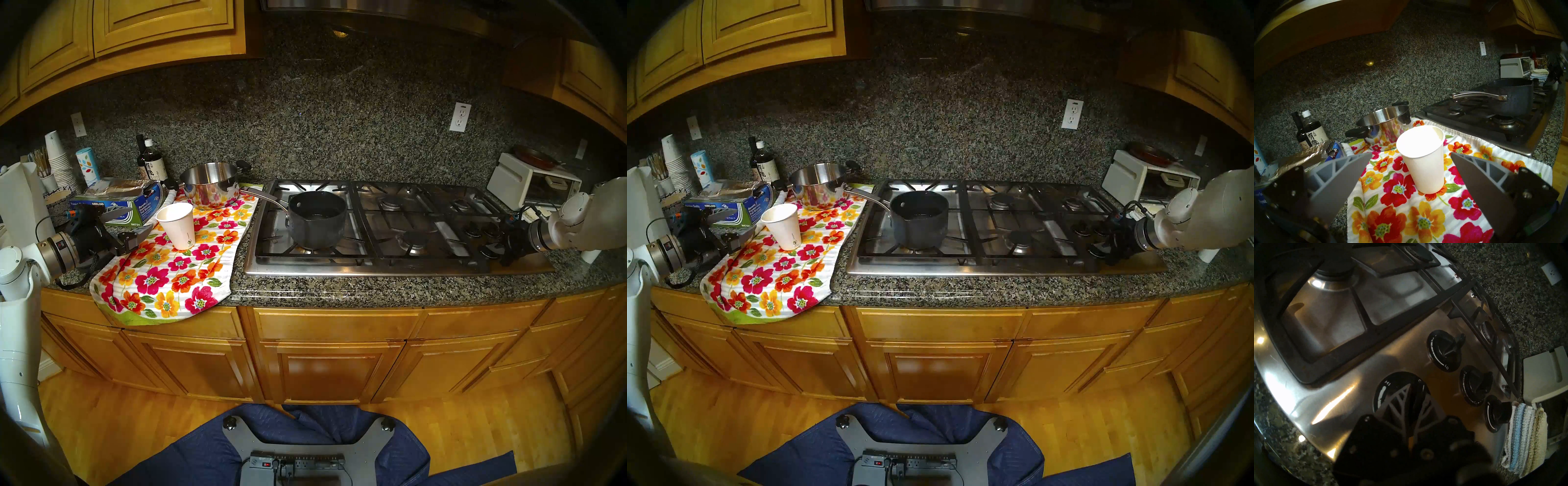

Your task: Pick up the water cup, pour water into the pot, turn on the stove

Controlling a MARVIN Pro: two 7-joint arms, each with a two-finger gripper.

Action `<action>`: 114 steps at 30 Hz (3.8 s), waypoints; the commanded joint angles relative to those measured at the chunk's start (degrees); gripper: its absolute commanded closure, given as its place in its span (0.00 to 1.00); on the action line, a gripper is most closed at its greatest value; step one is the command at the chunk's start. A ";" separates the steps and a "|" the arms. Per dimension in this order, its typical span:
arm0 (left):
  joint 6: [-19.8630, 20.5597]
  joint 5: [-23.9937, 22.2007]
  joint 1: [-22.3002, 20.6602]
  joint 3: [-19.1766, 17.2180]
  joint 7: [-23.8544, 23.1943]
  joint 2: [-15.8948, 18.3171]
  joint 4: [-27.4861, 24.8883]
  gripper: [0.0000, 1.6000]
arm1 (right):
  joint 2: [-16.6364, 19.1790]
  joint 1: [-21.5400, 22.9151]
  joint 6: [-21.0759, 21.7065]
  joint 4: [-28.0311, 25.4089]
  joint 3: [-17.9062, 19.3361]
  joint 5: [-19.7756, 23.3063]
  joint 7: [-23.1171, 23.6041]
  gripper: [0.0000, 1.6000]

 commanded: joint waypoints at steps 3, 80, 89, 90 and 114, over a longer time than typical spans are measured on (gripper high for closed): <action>-0.23 -0.55 -1.03 -0.96 -0.10 0.69 -1.08 0.00 | -0.08 -3.22 -0.95 -1.49 -3.84 -4.25 2.66 1.00; -0.18 -0.66 -1.01 -1.05 -0.15 0.67 -1.16 0.00 | -13.08 -2.00 -10.77 -6.81 -14.80 -30.97 -28.99 1.00; -0.18 -0.66 -1.01 -1.06 -0.16 0.66 -1.17 0.00 | -14.12 -1.17 -10.94 -8.11 -15.26 -33.12 -32.12 1.00; -0.18 -0.67 -1.01 -1.07 -0.16 0.66 -1.17 0.00 | -14.17 -1.16 -11.02 -8.26 -15.13 -33.11 -32.25 1.00; -0.20 -0.63 -1.02 -1.04 -0.14 0.67 -1.15 0.00 | -14.13 -4.62 -9.34 -11.15 -8.30 -24.60 -29.84 1.00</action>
